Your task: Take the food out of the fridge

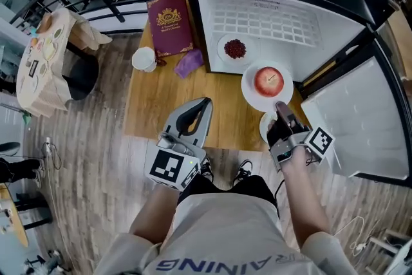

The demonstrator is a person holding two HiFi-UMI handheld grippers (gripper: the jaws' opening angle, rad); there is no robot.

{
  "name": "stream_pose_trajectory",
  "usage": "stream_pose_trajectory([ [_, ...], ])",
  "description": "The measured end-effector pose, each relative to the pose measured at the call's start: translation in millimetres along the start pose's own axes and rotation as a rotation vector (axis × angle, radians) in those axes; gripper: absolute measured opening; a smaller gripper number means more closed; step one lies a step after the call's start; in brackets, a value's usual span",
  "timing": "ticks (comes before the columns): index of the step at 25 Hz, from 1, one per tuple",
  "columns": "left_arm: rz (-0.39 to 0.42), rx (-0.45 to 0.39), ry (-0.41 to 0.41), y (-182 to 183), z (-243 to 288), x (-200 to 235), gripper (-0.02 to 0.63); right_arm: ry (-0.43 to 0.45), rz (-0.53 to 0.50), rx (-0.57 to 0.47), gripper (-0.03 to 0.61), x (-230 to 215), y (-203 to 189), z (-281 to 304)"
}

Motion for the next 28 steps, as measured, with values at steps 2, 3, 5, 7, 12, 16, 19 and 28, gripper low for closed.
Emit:
stream_pose_trajectory([
  [2,0.001,0.012,0.012,-4,-4,-3,0.008,-0.017,-0.005,0.055,0.031,-17,-9,1],
  [3,0.001,0.019,0.02,-6,-6,-5,0.008,-0.021,-0.002,0.08,0.031,-26,-13,1],
  [5,-0.001,0.035,0.038,-10,-11,-6,0.008,-0.025,0.016,0.123,0.031,-41,-22,2],
  [7,-0.004,0.05,0.057,-15,-16,-6,0.008,-0.036,0.026,0.16,0.031,-56,-28,3],
  [12,-0.015,0.084,0.098,-26,-27,-8,0.008,-0.084,0.025,0.228,0.031,-95,-41,6],
  [16,-0.027,0.104,0.125,-35,-34,-11,0.008,-0.135,0.042,0.257,0.031,-128,-50,7],
  [19,-0.029,0.121,0.129,-41,-37,-13,0.008,-0.176,0.051,0.271,0.032,-149,-54,7],
  [28,-0.034,0.139,0.134,-48,-40,-13,0.008,-0.241,0.059,0.28,0.031,-182,-61,6],
])
Point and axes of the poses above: the fingertips, and each gripper's own axes: z forward along the fingers, x to its left, y out of its top, the point moved 1 cm from there along -z, backward along the fingers, and after that the axes turned 14 degrees about z, right-handed, at the moved point
